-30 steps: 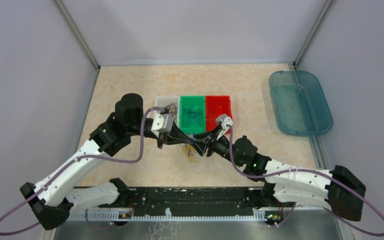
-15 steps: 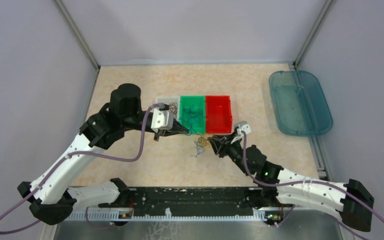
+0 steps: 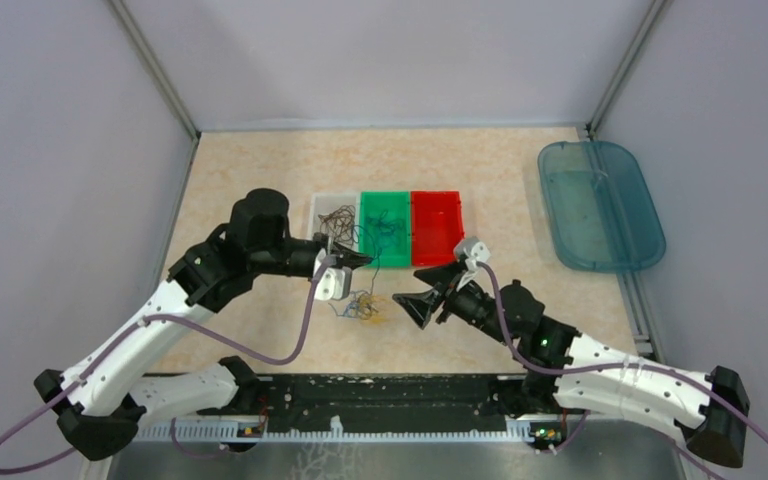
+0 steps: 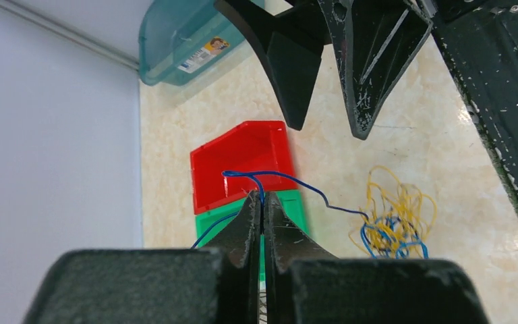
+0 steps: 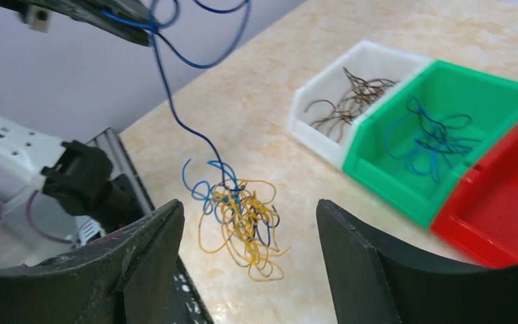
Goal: Untangle the cables
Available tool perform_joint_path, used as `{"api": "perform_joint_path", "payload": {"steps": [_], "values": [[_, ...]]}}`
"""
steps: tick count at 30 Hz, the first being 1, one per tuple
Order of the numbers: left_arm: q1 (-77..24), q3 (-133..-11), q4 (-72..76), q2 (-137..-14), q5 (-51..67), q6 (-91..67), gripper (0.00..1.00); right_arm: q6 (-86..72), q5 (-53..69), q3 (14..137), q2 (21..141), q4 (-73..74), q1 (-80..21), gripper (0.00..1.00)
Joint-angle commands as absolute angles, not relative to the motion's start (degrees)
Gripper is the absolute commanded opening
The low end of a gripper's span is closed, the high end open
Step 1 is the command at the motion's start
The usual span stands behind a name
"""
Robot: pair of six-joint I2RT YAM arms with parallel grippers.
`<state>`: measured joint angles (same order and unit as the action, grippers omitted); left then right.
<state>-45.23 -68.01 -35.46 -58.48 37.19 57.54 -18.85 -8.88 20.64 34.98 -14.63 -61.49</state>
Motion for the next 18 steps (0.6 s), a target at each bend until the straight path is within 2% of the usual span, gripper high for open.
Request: {"api": "perform_joint_path", "payload": {"steps": [1, 11, 18], "values": [[-45.87, -66.83, -29.58, -55.9, 40.07, 63.74, 0.0, -17.19, 0.58, 26.11, 38.59, -20.26, -62.09, 0.73], [-46.23, -67.71, -31.2, -55.15, 43.65, 61.49, 0.01, -20.11, 7.72, 29.36, 51.57, -43.42, -62.05, 0.73], [-46.61, -68.93, -31.14, -55.59, 45.17, 60.79, 0.01, -23.93, 7.75, 28.8, 56.67, -50.61, -62.05, 0.65]]}}
